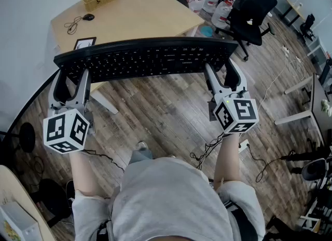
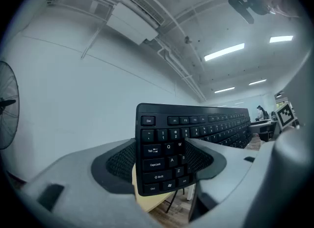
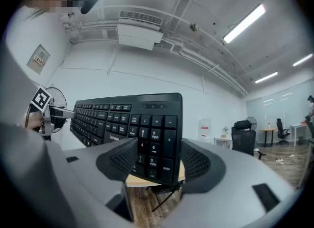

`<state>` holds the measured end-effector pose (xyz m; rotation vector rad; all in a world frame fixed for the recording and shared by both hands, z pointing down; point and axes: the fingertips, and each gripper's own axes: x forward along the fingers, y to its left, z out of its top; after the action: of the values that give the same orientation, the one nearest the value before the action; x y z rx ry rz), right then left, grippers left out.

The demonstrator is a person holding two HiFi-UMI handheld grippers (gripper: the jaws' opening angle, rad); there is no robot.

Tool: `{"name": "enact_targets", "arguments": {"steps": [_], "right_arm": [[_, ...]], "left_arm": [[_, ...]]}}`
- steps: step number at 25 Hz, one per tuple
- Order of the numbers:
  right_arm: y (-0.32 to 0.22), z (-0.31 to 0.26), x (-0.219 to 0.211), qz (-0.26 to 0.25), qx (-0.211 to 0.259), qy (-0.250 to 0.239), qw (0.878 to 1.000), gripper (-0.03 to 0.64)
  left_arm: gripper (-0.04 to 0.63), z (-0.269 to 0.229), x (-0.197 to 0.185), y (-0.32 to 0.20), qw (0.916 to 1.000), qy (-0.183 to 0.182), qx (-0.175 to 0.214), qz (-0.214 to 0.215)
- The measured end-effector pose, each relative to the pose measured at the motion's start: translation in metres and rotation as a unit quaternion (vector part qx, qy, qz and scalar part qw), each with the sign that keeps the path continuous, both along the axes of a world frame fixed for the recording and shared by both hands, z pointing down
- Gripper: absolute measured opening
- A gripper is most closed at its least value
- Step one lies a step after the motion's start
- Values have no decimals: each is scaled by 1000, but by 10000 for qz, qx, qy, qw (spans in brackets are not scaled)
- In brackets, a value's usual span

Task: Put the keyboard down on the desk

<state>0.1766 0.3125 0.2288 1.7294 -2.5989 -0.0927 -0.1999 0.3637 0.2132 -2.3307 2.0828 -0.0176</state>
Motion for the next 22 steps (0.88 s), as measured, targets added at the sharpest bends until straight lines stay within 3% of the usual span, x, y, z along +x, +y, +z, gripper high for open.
{"name": "enact_targets", "arguments": {"steps": [18, 22], "right_arm": [[6, 0, 1, 101, 106, -134, 9998, 262], [-7, 0, -19, 214, 174, -109, 9996, 262]], "left_arm": [[293, -9, 2, 0, 9998, -130, 138, 85], [293, -6, -20, -21, 9996, -115, 186, 203]]}}
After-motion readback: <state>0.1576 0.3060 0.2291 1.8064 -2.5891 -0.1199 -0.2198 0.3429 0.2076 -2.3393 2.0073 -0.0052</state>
